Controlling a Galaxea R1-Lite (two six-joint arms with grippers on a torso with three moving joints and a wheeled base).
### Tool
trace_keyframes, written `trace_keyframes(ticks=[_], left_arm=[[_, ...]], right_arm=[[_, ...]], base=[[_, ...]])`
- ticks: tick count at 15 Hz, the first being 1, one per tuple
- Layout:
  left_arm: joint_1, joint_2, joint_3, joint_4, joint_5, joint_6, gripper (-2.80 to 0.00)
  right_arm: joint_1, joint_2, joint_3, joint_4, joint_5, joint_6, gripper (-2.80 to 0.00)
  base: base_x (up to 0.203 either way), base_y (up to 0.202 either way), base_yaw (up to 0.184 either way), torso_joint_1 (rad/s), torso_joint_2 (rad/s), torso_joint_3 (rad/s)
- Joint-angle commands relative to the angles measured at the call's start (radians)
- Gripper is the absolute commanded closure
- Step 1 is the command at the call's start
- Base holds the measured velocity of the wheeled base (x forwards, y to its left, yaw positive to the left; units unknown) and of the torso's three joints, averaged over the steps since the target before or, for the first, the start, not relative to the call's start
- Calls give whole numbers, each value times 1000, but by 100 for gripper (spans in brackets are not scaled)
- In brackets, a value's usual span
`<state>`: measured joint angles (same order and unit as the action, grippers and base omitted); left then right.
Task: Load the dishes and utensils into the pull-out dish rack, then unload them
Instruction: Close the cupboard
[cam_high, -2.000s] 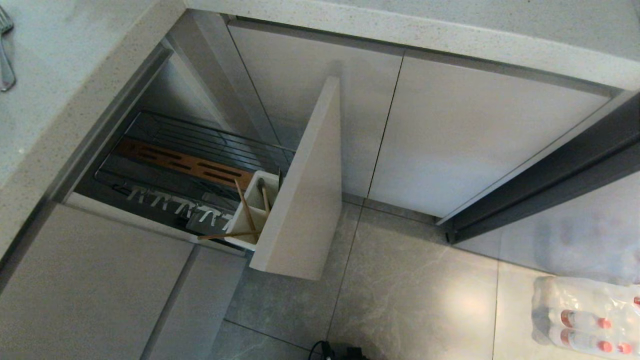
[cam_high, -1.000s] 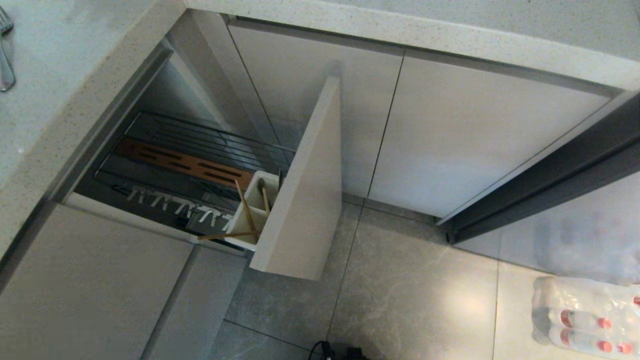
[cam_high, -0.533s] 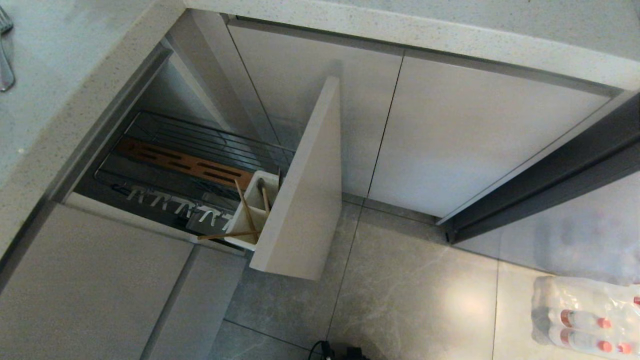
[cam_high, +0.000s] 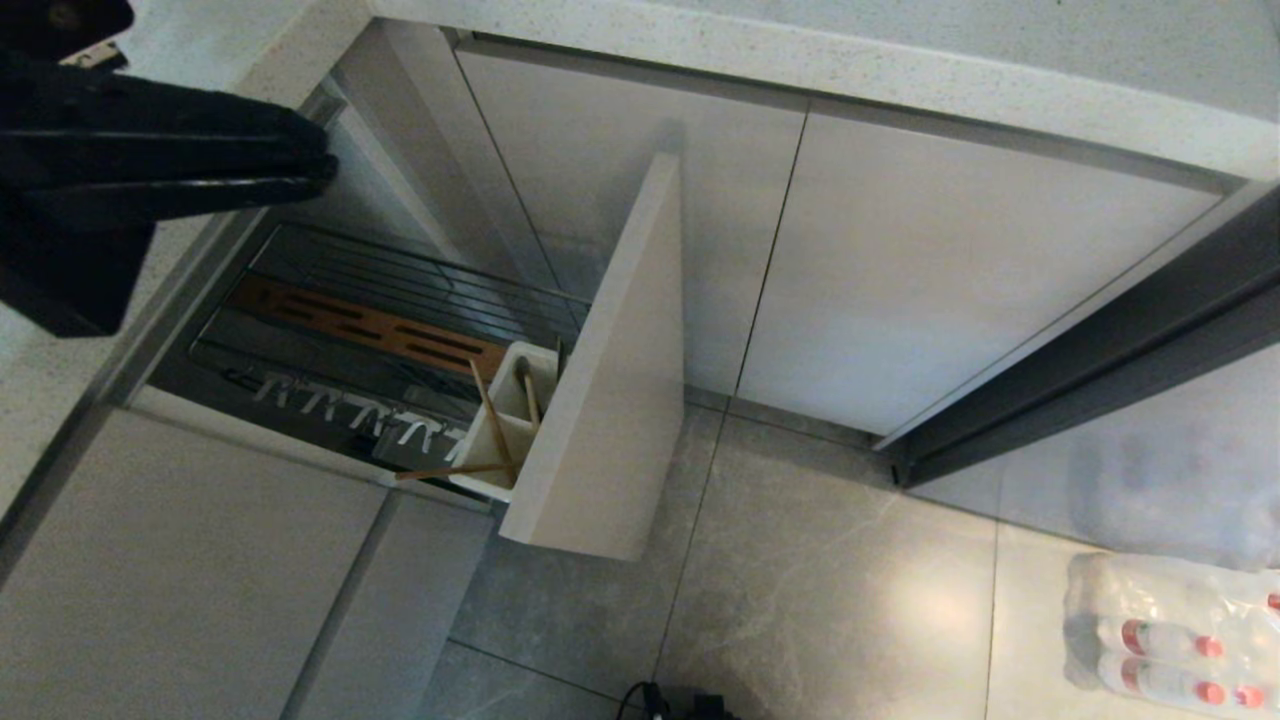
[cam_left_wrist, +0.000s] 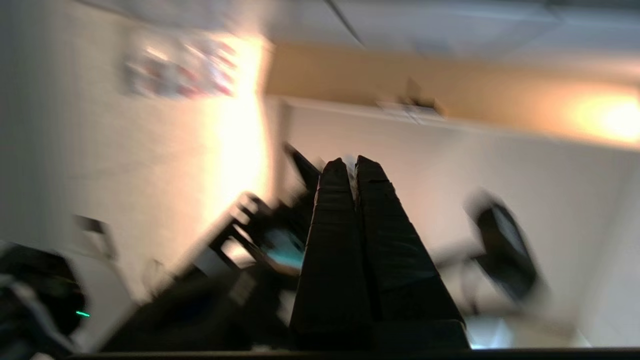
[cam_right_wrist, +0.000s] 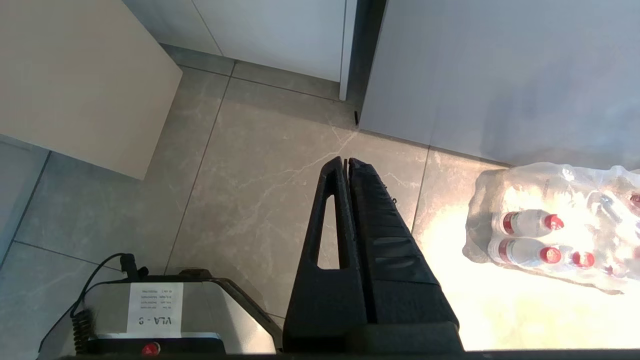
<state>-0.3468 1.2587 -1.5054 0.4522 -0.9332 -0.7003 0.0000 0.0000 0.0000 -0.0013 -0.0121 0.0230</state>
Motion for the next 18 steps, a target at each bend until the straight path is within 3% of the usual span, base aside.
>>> trace_keyframes(ticks=[1, 3, 6, 8, 9, 11, 15, 18], left_arm=[[-28, 60, -8, -9, 101, 0, 0], [-67, 94, -37, -25, 184, 100, 0], [-189, 114, -31, -23, 282, 157, 0], [-279, 125, -9, -23, 408, 197, 0], [-316, 136, -1, -23, 502, 219, 0], [-354, 163, 6, -23, 623, 254, 0], [-400, 198, 11, -27, 736, 270, 0], [-508, 252, 7, -35, 993, 264, 0]], right_arm=[[0, 2, 0, 0, 0, 0, 0], [0, 1, 0, 0, 0, 0, 0], [0, 1, 0, 0, 0, 0, 0], [0, 2, 0, 0, 0, 0, 0], [0, 2, 0, 0, 0, 0, 0], [0, 1, 0, 0, 0, 0, 0], [0, 2, 0, 0, 0, 0, 0], [0, 2, 0, 0, 0, 0, 0]], base=[[0, 0, 0, 0, 0, 0], [0, 0, 0, 0, 0, 0], [0, 0, 0, 0, 0, 0], [0, 0, 0, 0, 0, 0], [0, 0, 0, 0, 0, 0], [0, 0, 0, 0, 0, 0], [0, 0, 0, 0, 0, 0], [0, 0, 0, 0, 0, 0]])
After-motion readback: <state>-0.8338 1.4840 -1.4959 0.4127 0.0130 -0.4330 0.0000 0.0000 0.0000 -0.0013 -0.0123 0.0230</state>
